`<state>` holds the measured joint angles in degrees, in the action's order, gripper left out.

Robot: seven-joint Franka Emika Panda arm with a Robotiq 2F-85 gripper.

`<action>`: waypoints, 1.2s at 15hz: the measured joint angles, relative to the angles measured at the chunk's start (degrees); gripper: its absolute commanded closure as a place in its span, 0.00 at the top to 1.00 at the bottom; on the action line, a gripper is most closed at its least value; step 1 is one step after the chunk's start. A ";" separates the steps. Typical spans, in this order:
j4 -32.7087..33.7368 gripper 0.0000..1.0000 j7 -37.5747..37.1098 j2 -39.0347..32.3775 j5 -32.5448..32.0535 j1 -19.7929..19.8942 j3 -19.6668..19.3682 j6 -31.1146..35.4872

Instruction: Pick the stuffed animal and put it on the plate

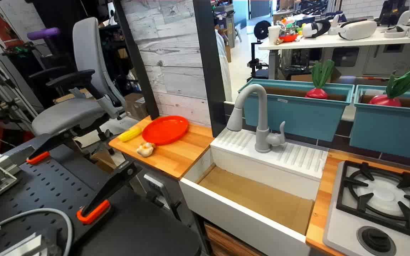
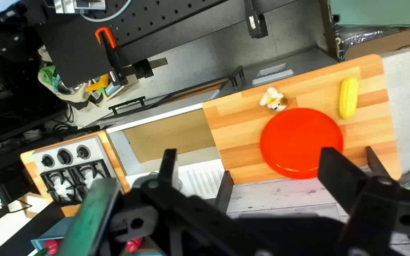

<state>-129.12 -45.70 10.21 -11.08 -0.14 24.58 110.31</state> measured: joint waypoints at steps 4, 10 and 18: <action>-0.20 1.00 0.00 -0.01 0.00 -2.07 -2.21 0.05; -3.02 1.00 0.32 -0.02 -0.61 -3.73 -5.96 6.99; -7.82 1.00 0.37 -4.96 -6.26 -3.16 -11.60 20.07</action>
<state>-136.94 -45.33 5.25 -17.34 -3.30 12.99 130.38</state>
